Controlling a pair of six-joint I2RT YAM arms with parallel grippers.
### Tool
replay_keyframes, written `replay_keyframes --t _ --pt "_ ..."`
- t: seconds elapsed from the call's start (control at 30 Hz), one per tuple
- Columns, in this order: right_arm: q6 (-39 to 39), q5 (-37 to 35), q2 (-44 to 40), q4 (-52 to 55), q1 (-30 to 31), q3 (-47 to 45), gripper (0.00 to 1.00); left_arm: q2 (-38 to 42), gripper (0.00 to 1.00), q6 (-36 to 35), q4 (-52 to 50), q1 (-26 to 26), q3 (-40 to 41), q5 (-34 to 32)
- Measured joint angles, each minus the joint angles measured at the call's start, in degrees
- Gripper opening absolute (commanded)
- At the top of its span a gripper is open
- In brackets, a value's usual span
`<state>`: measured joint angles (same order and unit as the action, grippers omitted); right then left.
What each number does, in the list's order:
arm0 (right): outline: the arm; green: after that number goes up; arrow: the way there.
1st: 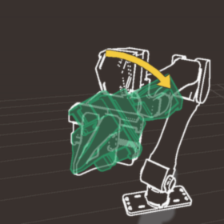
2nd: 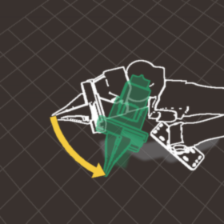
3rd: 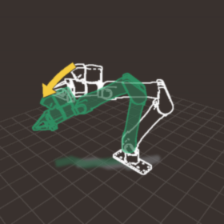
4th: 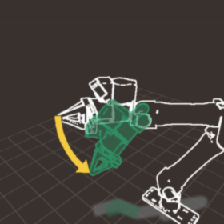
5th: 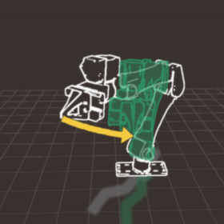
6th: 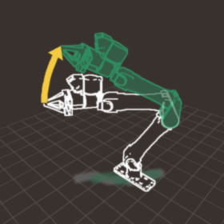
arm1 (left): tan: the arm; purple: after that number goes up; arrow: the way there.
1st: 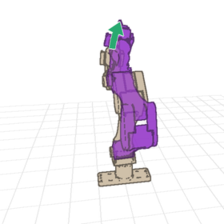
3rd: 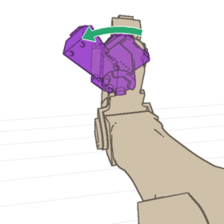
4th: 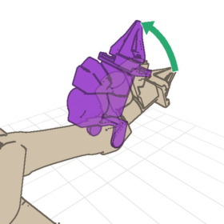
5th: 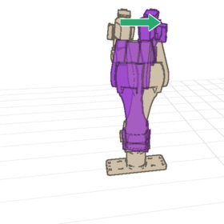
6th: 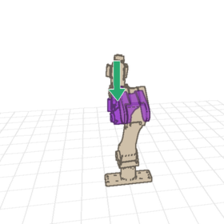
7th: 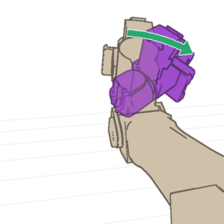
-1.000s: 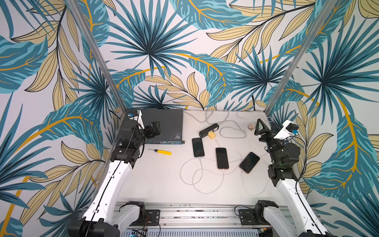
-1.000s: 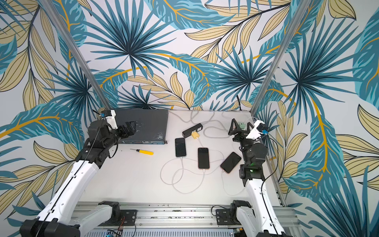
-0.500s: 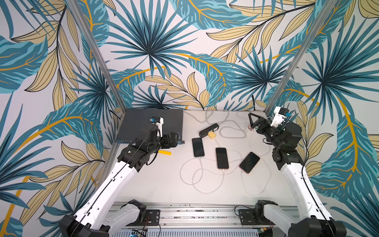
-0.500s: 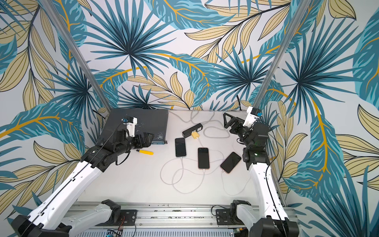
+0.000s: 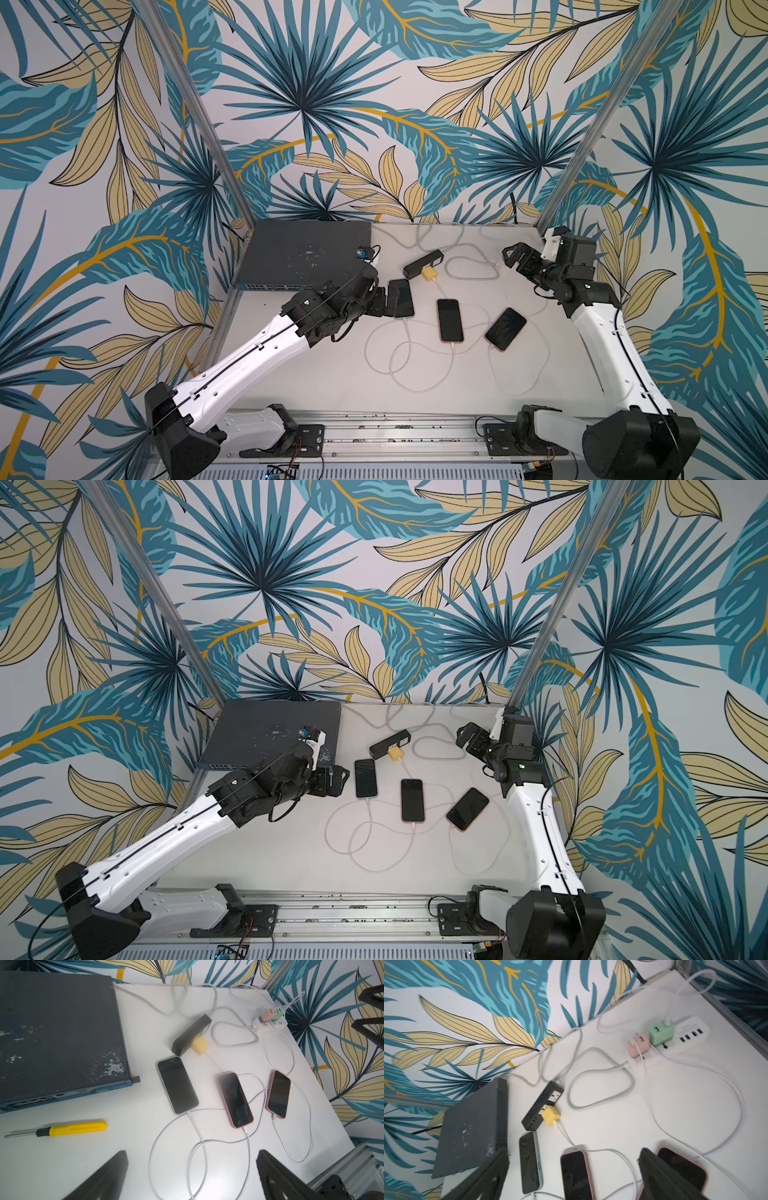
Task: Unplug the charging cable from the phone
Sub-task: Pick up the phone at the center of the board.
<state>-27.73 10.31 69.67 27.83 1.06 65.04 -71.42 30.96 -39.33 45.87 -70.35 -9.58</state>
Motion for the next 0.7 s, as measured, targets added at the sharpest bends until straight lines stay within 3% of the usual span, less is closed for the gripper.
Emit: replay_keyframes --t 0.17,0.43,0.7 --pt "0.1 -5.3 0.0 5.5 0.0 -4.9 1.00 -3.1 1.00 2.0 0.8 5.0 1.6 -2.1" --pt "-2.5 -5.0 3.9 8.0 -0.8 -10.3 1.00 -6.5 1.00 2.1 0.5 11.5 1.5 -6.0" --pt "-4.1 -4.9 11.3 8.6 -1.2 -10.3 1.00 -6.5 1.00 3.0 1.4 13.2 3.4 -6.5"
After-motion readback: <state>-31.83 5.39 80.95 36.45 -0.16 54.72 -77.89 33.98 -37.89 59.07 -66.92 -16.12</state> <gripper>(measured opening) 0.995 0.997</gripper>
